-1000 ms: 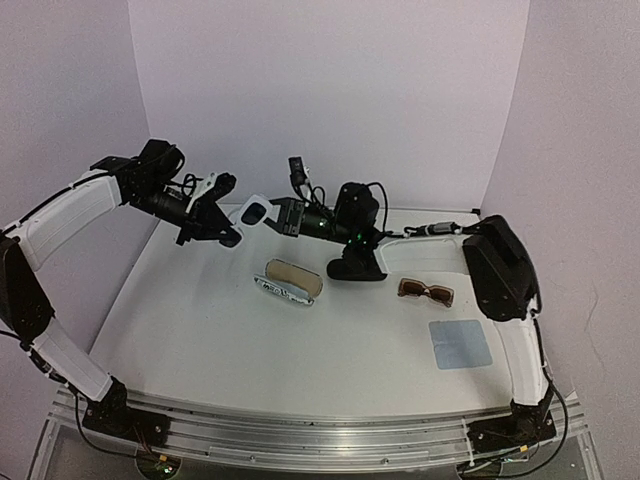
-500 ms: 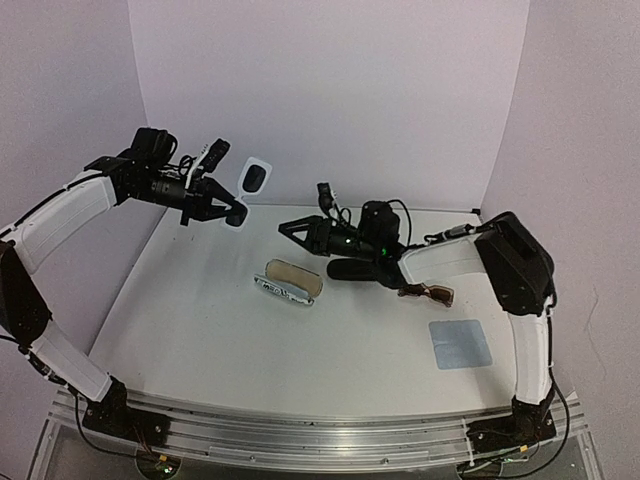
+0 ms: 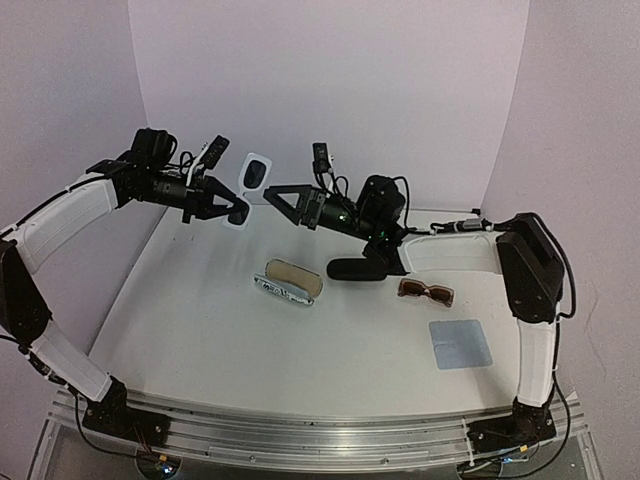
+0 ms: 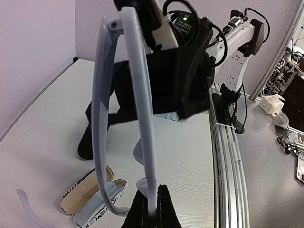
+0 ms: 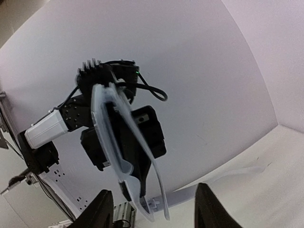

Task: Organize the sunglasses
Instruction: Fold the sunglasses.

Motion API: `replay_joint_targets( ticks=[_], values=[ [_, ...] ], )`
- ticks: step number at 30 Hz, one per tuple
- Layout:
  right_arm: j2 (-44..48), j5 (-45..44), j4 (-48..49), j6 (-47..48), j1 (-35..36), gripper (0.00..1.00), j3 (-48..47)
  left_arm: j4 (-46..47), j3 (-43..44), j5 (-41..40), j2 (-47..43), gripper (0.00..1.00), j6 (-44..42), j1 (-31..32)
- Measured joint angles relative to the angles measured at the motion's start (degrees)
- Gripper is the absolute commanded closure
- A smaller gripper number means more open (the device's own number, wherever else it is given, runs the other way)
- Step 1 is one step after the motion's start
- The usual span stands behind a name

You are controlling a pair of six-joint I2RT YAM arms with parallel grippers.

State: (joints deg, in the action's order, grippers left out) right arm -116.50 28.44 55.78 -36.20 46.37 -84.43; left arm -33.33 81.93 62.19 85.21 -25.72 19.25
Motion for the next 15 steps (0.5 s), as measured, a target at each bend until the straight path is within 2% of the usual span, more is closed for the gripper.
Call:
replay_joint_targets(
  ticks=[6, 10, 13, 15],
  values=[
    [-5.5, 2.1, 0.3, -3.1, 0.3, 0.69, -3.8, -0.1, 0.0, 0.0, 0.0, 1.00, -1.0, 0.0],
    [-6.1, 5.3, 2.3, -5.2, 0.3, 0.68, -5.5, -0.1, 0.0, 0.0, 0.0, 1.00, -1.3, 0.0],
    [-6.2, 7.2, 4.0, -5.9, 0.3, 0.60, -6.6, 0.0, 0.0, -0.1, 0.0, 1.00, -1.3, 0.0],
    [-6.2, 8.2, 5.1, -5.9, 0.3, 0.59, -7.0, -0.1, 0.0, 0.0, 0.0, 1.00, -1.3, 0.0]
  ],
)
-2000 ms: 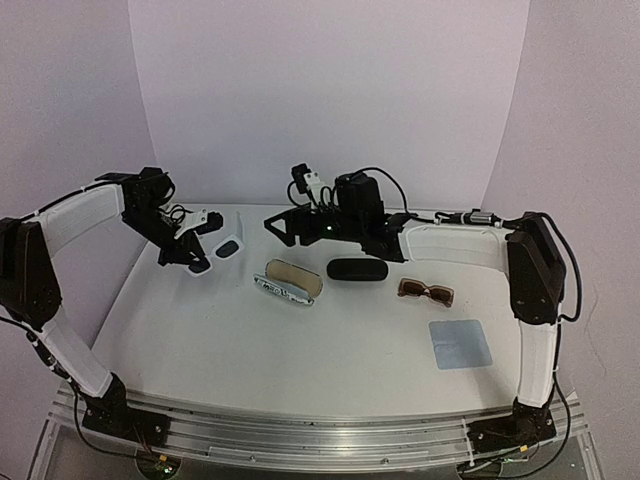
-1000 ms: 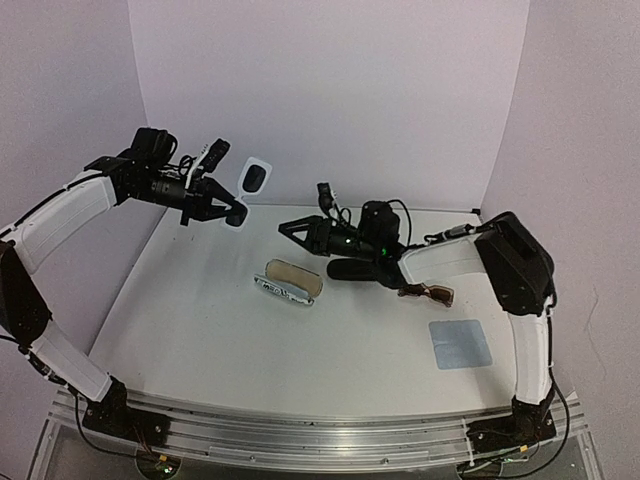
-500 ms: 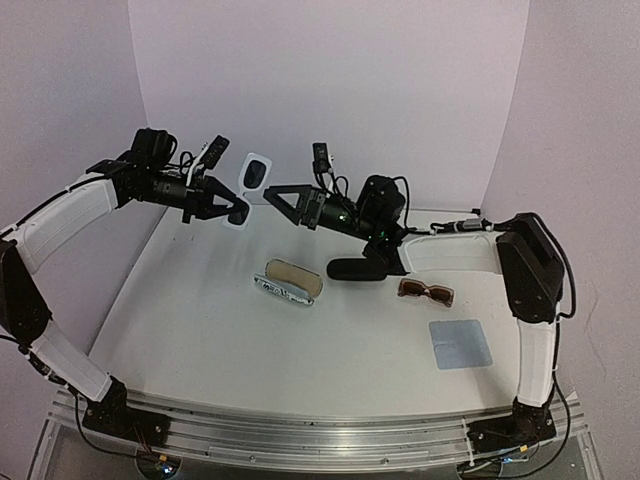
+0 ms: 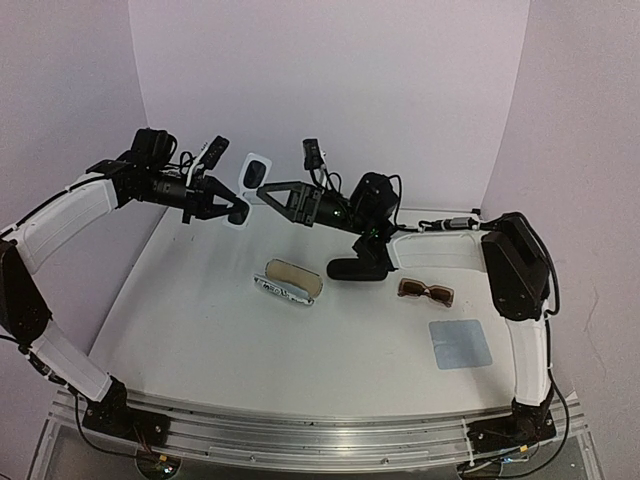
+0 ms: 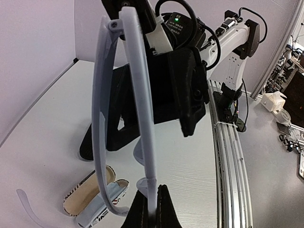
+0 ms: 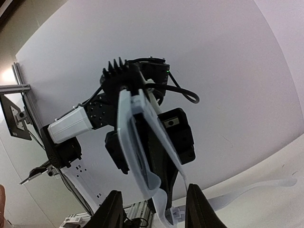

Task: Organize the sunglasses
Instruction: Fold the sunglasses.

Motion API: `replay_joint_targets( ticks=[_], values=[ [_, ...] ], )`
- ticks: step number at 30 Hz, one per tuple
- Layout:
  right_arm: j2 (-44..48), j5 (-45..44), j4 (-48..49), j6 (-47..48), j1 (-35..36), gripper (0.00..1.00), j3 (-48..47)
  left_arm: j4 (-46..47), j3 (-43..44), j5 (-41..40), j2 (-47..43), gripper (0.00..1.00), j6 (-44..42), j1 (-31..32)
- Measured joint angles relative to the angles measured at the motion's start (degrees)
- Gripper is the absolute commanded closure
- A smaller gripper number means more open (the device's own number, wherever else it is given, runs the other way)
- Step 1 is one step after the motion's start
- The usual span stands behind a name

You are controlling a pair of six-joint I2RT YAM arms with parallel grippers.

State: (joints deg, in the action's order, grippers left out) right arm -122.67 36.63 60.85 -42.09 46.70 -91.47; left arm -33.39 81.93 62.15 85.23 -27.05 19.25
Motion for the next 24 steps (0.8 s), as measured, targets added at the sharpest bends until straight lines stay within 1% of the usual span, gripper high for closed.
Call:
replay_joint_targets(
  ticks=[2, 6, 11, 14, 15, 16, 17, 18, 20, 21, 22, 23, 24],
  values=[
    [0.0, 0.4, 0.6, 0.0, 0.0, 0.64, -0.1, 0.0, 0.0, 0.0, 0.0, 1.00, 0.0, 0.0],
    [-0.2, 0.4, 1.0, 0.2, 0.0, 0.82, -0.7, 0.0, 0.0, 0.0, 0.0, 1.00, 0.0, 0.2],
    [-0.7, -0.1, 1.7, 0.2, 0.0, 0.99, -3.1, 0.0, 0.0, 0.0, 0.0, 1.00, -0.2, 0.4],
    [-1.0, -0.3, 1.9, 0.1, 0.0, 1.00, -3.4, -0.1, 0.0, 0.0, 0.0, 1.00, -0.2, 0.5],
    [-1.1, -0.4, 1.9, 0.1, -0.1, 1.00, -3.3, -0.2, 0.0, -0.1, 0.0, 0.93, -0.1, 0.5],
    [-1.1, -0.5, 1.9, 0.2, 0.0, 1.00, -3.3, -0.4, 0.0, -0.2, 0.0, 0.82, -0.1, 0.5],
    [-1.1, -0.5, 1.9, 0.3, 0.0, 1.00, -3.2, -0.6, -0.1, -0.3, 0.0, 0.58, 0.0, 0.5],
    [-1.1, -0.6, 1.9, 0.5, 0.0, 1.00, -3.0, -0.5, -0.2, -0.4, 0.0, 0.39, 0.0, 0.5],
    [-1.1, -0.9, 2.1, 0.6, 0.0, 1.00, -2.3, 0.1, -0.5, -1.2, 0.0, 0.17, 0.6, 0.5],
    [-1.1, -1.1, 2.1, 0.7, 0.0, 1.00, -1.8, 0.3, -0.8, -2.1, -0.1, 0.07, 1.0, 0.5],
    [-1.1, -1.3, 2.0, 0.8, 0.0, 1.00, -1.2, 0.4, -1.1, -3.1, -0.1, 0.03, 1.4, 0.5],
    [-1.1, -1.6, 2.0, 0.9, 0.0, 1.00, -0.7, 0.4, -1.4, -4.0, -0.2, 0.01, 1.8, 0.4],
    [-1.1, -1.9, 2.0, 1.1, -0.1, 1.00, -0.2, 0.4, -1.6, -4.9, -0.3, 0.00, 2.3, 0.3]
  ],
)
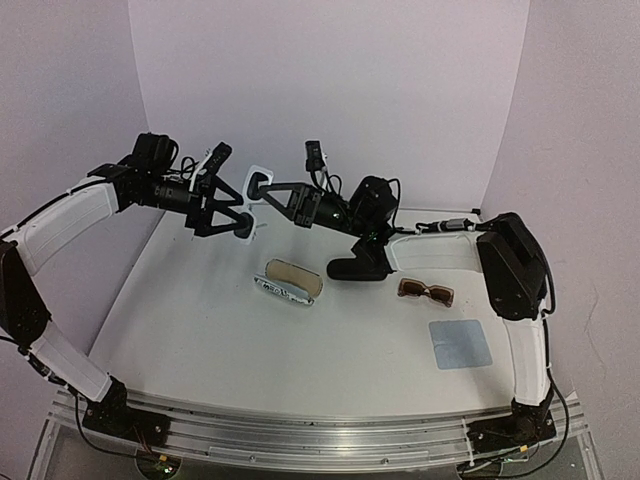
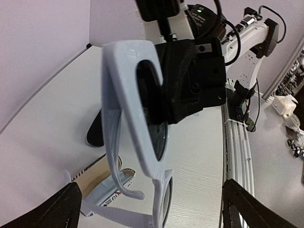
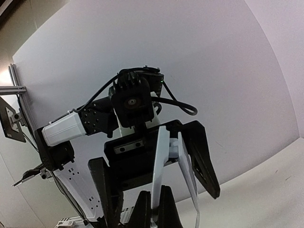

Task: Organize the sunglasses
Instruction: Fold the sunglasses.

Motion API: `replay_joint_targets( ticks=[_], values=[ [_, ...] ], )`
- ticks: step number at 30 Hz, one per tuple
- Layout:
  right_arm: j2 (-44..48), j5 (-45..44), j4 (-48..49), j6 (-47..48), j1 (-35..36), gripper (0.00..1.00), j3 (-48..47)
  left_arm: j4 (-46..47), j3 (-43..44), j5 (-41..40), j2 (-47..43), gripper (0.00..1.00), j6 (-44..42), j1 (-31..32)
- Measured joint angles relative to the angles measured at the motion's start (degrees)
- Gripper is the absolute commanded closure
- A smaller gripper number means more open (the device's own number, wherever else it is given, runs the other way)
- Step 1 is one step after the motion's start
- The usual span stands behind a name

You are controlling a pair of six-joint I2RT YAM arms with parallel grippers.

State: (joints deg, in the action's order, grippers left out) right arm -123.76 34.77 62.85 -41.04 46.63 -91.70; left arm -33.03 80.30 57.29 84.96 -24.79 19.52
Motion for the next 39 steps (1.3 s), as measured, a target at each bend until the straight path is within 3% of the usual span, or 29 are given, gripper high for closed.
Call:
replay_joint_targets(
  ticks=[6, 10, 16, 24, 31, 39],
  values=[
    [0.2, -1.3, -1.2, 2.4, -0.4, 1.00, 1.8, -0.1, -3.1, -2.5, -4.7, 0.00, 1.2, -4.5],
    [0.5, -1.4, -2.3, 4.2, -0.5, 1.00, 1.6, -1.9, -6.9, 0.1, -6.8, 0.00, 0.2, -5.4],
    [0.8, -1.2, -3.4, 5.4, -0.3, 1.00, 1.0, -0.7, -13.5, 7.0, -4.4, 0.00, 4.2, -4.0],
    [2.7, -0.3, -4.0, 6.3, 0.5, 1.00, 0.9, 3.9, -13.5, 11.2, 2.6, 0.00, 8.5, -2.9],
    [3.0, 1.1, -3.9, 6.3, 0.9, 1.00, 0.9, 17.9, -12.7, 16.5, 4.4, 0.01, 17.1, -1.9],
    [3.0, 1.1, -3.8, 6.2, 0.9, 1.00, 1.0, 30.6, -11.2, 21.6, 4.4, 0.19, 26.9, 0.0]
  ],
)
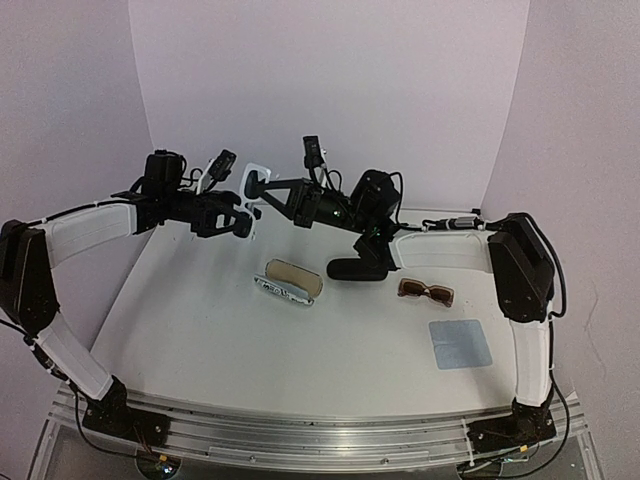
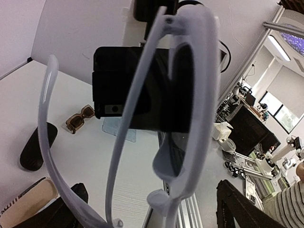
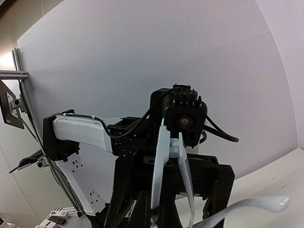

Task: Organize the sunglasses
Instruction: Fold the sunglasses.

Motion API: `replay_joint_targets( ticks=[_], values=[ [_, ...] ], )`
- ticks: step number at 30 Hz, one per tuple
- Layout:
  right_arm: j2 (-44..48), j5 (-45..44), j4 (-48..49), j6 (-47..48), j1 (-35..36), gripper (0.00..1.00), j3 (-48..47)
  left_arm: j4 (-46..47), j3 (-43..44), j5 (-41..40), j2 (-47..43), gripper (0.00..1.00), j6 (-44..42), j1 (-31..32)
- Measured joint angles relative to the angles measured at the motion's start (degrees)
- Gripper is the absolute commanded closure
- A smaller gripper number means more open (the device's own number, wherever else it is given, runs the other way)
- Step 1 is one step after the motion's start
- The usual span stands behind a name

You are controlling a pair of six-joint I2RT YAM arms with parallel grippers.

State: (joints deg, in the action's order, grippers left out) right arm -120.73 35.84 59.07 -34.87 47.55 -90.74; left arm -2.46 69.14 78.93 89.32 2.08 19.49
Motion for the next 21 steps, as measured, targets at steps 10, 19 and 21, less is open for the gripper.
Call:
replay_joint_targets(
  ticks=[10, 19, 21],
  values=[
    [0.6, -3.4, 0.8, -0.7, 0.1, 1.00, 2.7, 2.9, -0.2, -2.4, -2.4, 0.65, -0.7, -0.1],
    [1.0, -3.7, 0.3, -1.1, 0.3, 1.00, 2.8, -1.7, 0.3, -5.4, -2.9, 0.74, -7.0, -0.1],
    [1.1, -3.9, 0.3, -1.1, 0.2, 0.99, 3.1, -4.0, 1.0, -6.6, -2.9, 0.77, -9.3, -0.1]
  ],
)
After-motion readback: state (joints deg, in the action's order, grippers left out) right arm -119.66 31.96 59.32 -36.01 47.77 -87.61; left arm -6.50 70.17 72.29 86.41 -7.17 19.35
